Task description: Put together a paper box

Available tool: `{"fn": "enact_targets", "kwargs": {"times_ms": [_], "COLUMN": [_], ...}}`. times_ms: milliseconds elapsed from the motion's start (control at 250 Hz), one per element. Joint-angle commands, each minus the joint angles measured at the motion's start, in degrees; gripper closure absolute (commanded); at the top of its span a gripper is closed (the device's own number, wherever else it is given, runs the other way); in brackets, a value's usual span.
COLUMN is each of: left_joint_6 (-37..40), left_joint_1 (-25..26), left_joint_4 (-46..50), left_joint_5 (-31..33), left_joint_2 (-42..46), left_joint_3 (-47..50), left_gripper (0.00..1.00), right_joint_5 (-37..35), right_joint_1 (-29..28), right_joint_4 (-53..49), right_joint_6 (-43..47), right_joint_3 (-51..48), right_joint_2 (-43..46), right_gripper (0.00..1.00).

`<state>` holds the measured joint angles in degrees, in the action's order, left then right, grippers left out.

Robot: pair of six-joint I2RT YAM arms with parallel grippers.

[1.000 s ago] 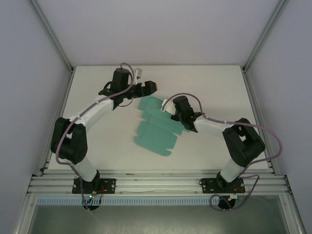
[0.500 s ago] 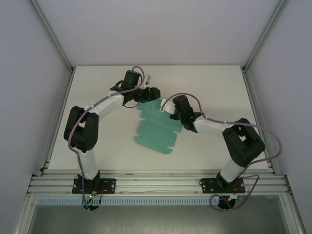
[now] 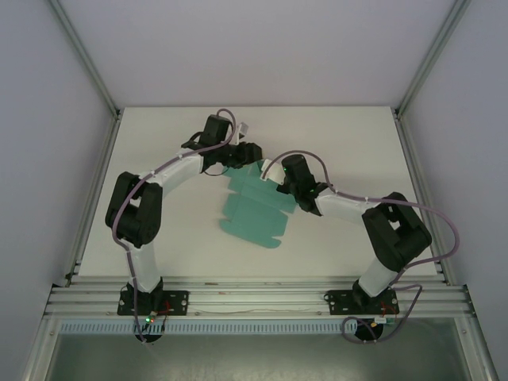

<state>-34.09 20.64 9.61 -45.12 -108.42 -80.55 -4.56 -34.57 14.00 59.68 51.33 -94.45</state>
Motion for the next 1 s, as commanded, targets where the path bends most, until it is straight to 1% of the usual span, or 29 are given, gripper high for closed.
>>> {"fn": "enact_targets", "kwargs": {"times_ms": [0, 28, 56, 108, 136, 220, 300, 532, 548, 740, 795, 895, 919, 935, 955, 999], "left_joint_6": [-2.8, -3.4, -4.1, -5.5, -6.1, -7.6, -8.8, -9.8, -9.8, -6.5, -5.6, -4.0, -3.4, -2.9, -2.5, -1.4], "left_joint_1": [1.6, 1.8, 1.8, 2.1, 2.1, 2.1, 2.1, 2.2, 2.1, 2.0, 2.0, 1.8, 1.7, 1.7, 1.6, 1.5], "left_joint_4": [-1.6, -1.9, -2.3, -2.9, -3.2, -4.1, -4.1, -5.6, -5.4, -2.6, -1.9, 0.4, 1.2, 1.9, 2.6, 3.5], "left_joint_5": [-0.4, -0.3, 0.1, 0.9, 0.9, 1.3, 2.4, 2.7, 2.8, 5.3, 6.5, 8.2, 8.3, 8.4, 8.7, 9.6], "left_joint_2": [-2.6, -2.7, -2.8, -2.8, -2.8, -2.4, -1.8, -1.3, 0.3, 2.5, 3.3, 4.1, 4.3, 4.4, 4.6, 5.8], "left_joint_3": [-1.0, -1.0, -0.9, -0.6, -0.6, 0.1, 0.5, 1.8, 1.8, 2.0, 2.2, 2.0, 1.9, 1.7, 1.8, 2.5], "left_gripper": [0.62, 0.63, 0.66, 0.76, 0.79, 0.81, 0.86, 0.87, 0.87, 0.87, 0.88, 0.88, 0.87, 0.83, 0.74, 0.5], "right_joint_5": [1.4, 1.3, 1.4, 1.2, 1.0, 0.2, -0.5, -1.0, -1.1, -1.8, -2.0, -2.2, -2.3, -2.3, -2.3, -2.4], "right_joint_1": [-1.0, -1.0, -1.1, -1.2, -1.2, -1.3, -1.2, -1.4, -1.3, -1.3, -1.3, -1.3, -1.3, -1.3, -1.4, -1.3], "right_joint_4": [5.1, 5.4, 5.7, 6.4, 6.8, 7.6, 8.4, 9.2, 9.3, 9.3, 9.2, 8.9, 8.7, 8.4, 8.1, 7.8], "right_joint_6": [0.4, 0.4, 0.4, 0.5, 0.6, 0.8, 0.7, -2.1, -2.3, -3.9, -4.2, -5.1, -5.3, -5.4, -5.5, -5.5], "right_joint_3": [0.3, 0.2, 0.1, 0.0, -0.2, -0.5, -0.9, -2.5, -2.5, -3.4, -3.6, -3.7, -3.6, -3.7, -3.7, -3.7], "right_joint_2": [-0.3, -0.4, -0.4, -0.5, -0.5, -0.5, -0.2, 1.3, 1.4, 2.5, 2.7, 3.3, 3.6, 3.7, 4.0, 4.3], "right_gripper": [0.9, 0.9, 0.9, 0.9, 0.9, 0.9, 0.9, 0.9, 0.9, 0.9, 0.89, 0.89, 0.89, 0.89, 0.89, 0.89]}}
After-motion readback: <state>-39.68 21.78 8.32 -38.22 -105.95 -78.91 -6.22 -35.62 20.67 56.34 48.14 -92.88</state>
